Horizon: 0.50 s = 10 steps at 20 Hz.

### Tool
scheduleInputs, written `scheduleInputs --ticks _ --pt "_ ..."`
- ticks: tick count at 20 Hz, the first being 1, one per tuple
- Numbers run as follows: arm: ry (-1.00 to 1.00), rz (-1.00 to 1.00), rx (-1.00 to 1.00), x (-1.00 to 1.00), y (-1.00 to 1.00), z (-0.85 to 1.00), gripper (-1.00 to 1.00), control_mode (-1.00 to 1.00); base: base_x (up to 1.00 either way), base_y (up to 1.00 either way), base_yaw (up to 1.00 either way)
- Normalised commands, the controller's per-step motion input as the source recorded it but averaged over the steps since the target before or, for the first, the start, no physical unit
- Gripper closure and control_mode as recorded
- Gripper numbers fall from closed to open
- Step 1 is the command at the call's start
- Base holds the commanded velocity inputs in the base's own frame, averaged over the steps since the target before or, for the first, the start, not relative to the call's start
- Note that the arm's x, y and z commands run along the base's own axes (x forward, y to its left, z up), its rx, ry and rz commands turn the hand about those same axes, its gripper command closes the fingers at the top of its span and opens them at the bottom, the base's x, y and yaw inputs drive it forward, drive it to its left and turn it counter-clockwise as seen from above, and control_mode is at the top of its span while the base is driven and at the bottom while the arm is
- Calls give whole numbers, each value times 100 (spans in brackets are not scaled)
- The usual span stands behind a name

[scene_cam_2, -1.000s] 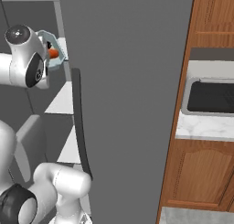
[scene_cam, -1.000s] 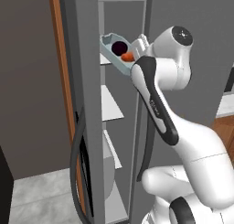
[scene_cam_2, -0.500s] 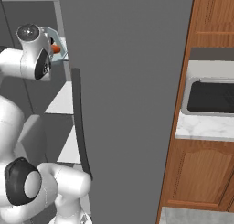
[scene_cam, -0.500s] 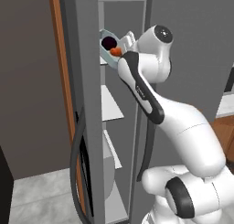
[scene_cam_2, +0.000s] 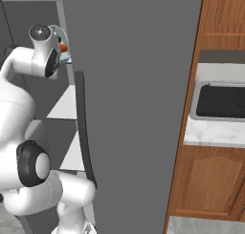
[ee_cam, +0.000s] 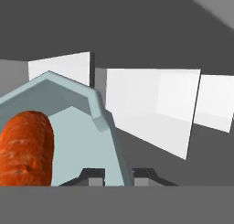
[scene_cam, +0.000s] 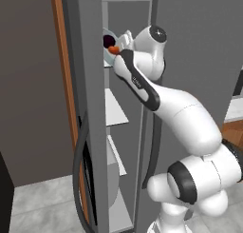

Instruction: Take the eggplant and carrot out of the freezer and place them in the tupperware container on the counter. Then put the tupperware containing the vegetables back in the freezer.

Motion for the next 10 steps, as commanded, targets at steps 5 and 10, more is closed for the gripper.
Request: scheduleInputs --ticks 5,10 --pt "0 -3 0 61 20 0 100 -100 0 0 0" --pt "0 -4 0 57 18 -4 100 -100 0 0 0"
